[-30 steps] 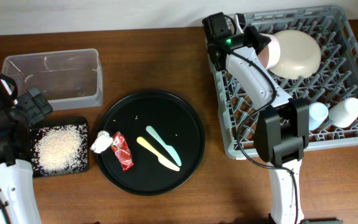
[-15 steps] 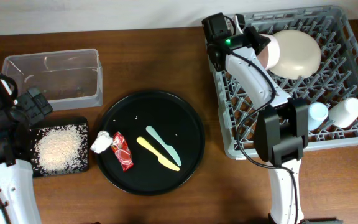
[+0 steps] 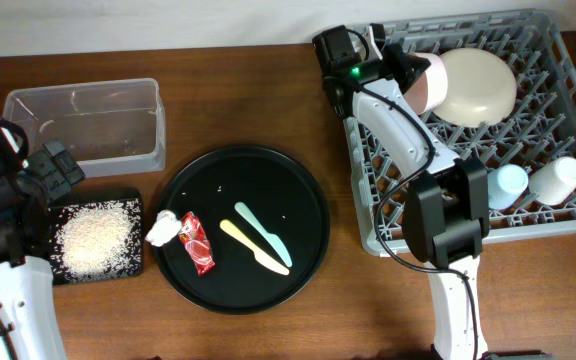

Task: Sort waste into correct bins and load items into the dishwasher rack
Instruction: 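Lower the pink bowl edge-first into a rack slot with the right gripper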

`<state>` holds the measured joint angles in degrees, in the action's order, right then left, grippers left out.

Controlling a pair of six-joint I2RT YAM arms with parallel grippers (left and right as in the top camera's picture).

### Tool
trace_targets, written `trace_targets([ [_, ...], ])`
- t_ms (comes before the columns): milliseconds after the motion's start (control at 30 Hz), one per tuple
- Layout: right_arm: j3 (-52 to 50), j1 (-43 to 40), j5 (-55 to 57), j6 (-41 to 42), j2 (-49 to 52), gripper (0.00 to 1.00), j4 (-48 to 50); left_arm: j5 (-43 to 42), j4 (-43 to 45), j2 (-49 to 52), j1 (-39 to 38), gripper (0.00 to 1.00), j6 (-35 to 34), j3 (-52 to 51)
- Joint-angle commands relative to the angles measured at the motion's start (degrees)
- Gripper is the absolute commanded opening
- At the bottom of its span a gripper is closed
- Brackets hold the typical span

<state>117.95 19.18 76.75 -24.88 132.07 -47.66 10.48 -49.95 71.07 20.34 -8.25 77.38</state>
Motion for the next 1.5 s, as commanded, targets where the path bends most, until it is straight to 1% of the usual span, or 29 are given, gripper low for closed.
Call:
trace_targets([
  [0, 0.3, -0.2, 2.8, 0.4, 0.5, 0.04, 0.2, -0.6, -0.1, -1.0, 0.3, 0.99, -0.7, 0.3],
  [333, 0.2, 0.0, 2.0, 1.4, 3.1, 0.04, 0.0, -0.6, -0.1, -1.0, 0.3, 0.99, -0.7, 0.3],
  [567, 0.2, 0.0, 3.5, 1.4, 3.7, 0.04, 0.1, -0.6, -0.1, -1.0, 0.3, 0.99, -0.7, 0.3],
  [600, 0.2, 0.1, 3.5, 1.4, 3.7, 0.09, 0.2, -0.6, -0.1, -1.0, 0.3, 0.99, -0.7, 0.3],
  [633, 0.2, 0.2, 3.5, 1.4, 3.7, 0.20, 0.2, -0.6, -0.1, -1.0, 0.3, 0.99, -0.7, 0.3],
  [667, 0.2, 0.3, 3.5, 1.4, 3.7, 0.26, 0.2, -0.6, -0.1, -1.0, 0.3, 0.99, -0.7, 0.3],
  [700, 0.2, 0.6, 3.5, 1.4, 3.7, 0.26, 0.2, -0.6, -0.1, -1.0, 0.3, 0.99, -0.7, 0.3],
  [733, 0.2, 0.8, 3.5, 1.4, 3.7, 0.21, 0.2, -0.6, -0.1, -1.0, 0.3, 0.99, -0.7, 0.3],
  [900, 0.2, 1.0, 3.4, 1.4, 3.7, 0.14, 0.2, -0.6, -0.1, -1.0, 0.3, 0.99, -0.7, 0.3],
  [933, 0.2, 1.0, 3.4, 1.4, 3.7, 0.05, 0.2, -0.6, -0.1, -1.0, 0.3, 0.99, -0.7, 0.3],
  [1100, 0.2, 1.0, 3.5, 1.4, 3.7, 0.04, 0.2, -0.6, -0.1, -1.0, 0.3, 0.99, -0.7, 0.3],
  [1167, 0.2, 1.0, 3.7, 2.9, 3.7, 0.04, 0.1, -0.6, -0.1, -1.0, 0.3, 0.99, -0.7, 0.3],
  [1467, 0.2, 1.0, 6.7, 2.8, 3.7, 0.04, 0.1, -0.6, -0.1, -1.0, 0.3, 0.99, -0.7, 0.3],
])
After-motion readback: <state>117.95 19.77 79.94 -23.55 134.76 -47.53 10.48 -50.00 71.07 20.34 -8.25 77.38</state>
